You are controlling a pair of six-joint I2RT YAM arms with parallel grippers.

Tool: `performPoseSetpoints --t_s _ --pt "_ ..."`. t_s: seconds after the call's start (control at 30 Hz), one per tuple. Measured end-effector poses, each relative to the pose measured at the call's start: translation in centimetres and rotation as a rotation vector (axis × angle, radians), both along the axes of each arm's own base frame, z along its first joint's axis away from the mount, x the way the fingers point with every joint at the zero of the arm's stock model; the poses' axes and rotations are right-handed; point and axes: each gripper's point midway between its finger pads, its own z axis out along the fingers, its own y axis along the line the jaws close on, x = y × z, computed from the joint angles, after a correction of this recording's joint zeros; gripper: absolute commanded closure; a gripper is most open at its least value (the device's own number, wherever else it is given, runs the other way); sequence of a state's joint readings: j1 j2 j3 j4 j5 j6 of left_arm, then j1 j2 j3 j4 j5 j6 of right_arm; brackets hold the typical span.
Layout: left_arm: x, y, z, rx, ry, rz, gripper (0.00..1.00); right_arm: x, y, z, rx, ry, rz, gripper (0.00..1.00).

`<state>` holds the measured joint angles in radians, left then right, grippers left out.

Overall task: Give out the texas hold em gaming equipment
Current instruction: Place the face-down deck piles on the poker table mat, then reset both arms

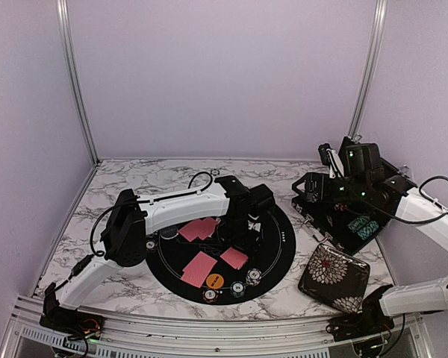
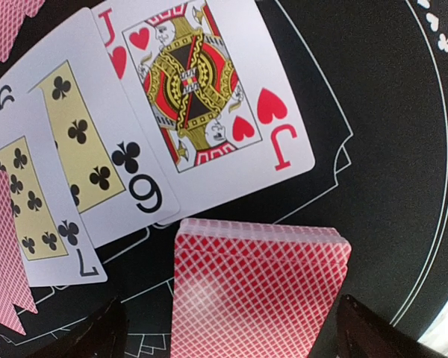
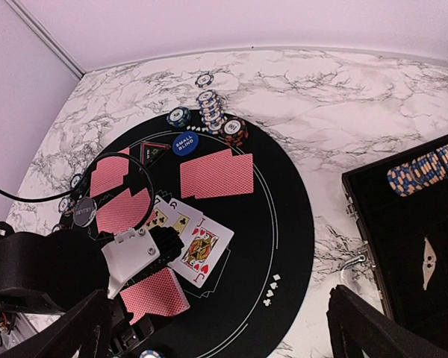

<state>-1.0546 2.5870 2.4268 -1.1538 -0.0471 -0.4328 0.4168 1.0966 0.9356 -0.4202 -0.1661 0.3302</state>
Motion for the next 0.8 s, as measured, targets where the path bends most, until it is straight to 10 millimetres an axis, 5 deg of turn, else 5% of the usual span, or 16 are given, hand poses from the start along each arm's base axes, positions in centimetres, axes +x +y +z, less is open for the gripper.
performPoseSetpoints --t_s 0.27,0.5,0.63,0.8 --pt "0.6 -0.1 2.7 -0.042 -0.03 -0.023 0.01 0.2 -0.4 0.5 0.0 -0.004 -0.028 0.02" --pt "0.5 1.7 10.3 -0.136 -0.13 -0.038 0.01 1.0 -1.8 0.9 -0.044 -0.029 -0.111 0.02" --pt "1.3 5.0 15.6 -0.228 -0.25 0.001 0.01 1.4 -2.9 1.2 -0.07 -0.053 -0.166 0.02" --pt "4.0 12.3 20.0 -0.34 -0.424 0.149 0.01 1.8 -4.3 2.9 -0.082 -0.122 -0.24 0.02"
